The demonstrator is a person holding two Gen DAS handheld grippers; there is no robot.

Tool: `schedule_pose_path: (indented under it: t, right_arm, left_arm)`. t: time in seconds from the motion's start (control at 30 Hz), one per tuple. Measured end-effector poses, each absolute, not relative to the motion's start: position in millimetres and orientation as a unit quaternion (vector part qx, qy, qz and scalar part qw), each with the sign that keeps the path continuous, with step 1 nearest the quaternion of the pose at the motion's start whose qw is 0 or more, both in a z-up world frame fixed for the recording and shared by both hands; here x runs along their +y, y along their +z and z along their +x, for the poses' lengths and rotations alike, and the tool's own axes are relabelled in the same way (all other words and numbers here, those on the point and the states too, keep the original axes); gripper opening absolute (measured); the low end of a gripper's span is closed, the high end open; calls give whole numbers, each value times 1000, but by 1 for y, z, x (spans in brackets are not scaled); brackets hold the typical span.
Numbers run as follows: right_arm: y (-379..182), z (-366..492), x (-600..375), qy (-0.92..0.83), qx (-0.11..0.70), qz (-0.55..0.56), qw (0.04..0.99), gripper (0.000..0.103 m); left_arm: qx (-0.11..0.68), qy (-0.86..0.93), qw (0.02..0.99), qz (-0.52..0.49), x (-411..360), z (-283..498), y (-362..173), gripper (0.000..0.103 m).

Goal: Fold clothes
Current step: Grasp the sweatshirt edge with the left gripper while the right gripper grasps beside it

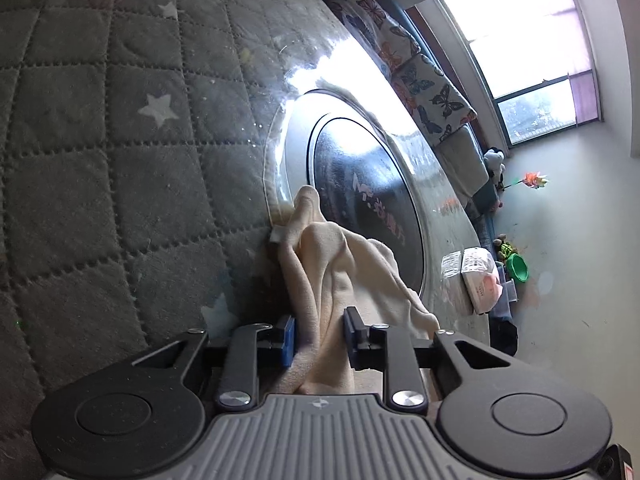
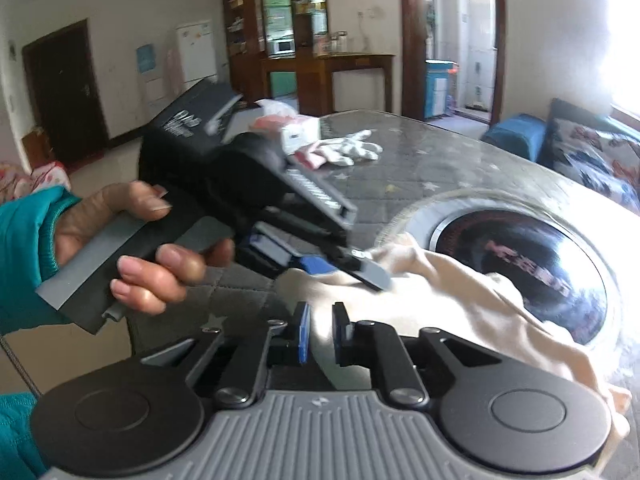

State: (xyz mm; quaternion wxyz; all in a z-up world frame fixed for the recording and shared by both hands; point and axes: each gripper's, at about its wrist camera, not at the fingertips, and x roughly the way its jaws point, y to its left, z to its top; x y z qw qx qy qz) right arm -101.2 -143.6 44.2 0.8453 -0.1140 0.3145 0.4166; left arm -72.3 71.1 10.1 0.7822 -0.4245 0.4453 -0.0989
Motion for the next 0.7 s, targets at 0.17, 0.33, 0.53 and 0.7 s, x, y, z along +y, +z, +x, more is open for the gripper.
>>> schedule_pose_path:
  t: [0.17,0.33,0.53,0.7]
  right_arm:
    - [40,-86,-195,337,331,-82,877,31]
    - [27,-67,-262,221,351,-26,909,38]
    - [6,-41,-317,148,366,74,916,42]
    - [-8,-29,-320,160,364,99,912,44]
  left_arm:
    - [441,-101,802,-391,64,-72,15,29]
    - [433,-101,818,-366,58,-71,18,31]
    - [424,-99,839,-325,47,-72,20,29]
    - [424,-96,849,-300,43,-71,21,22]
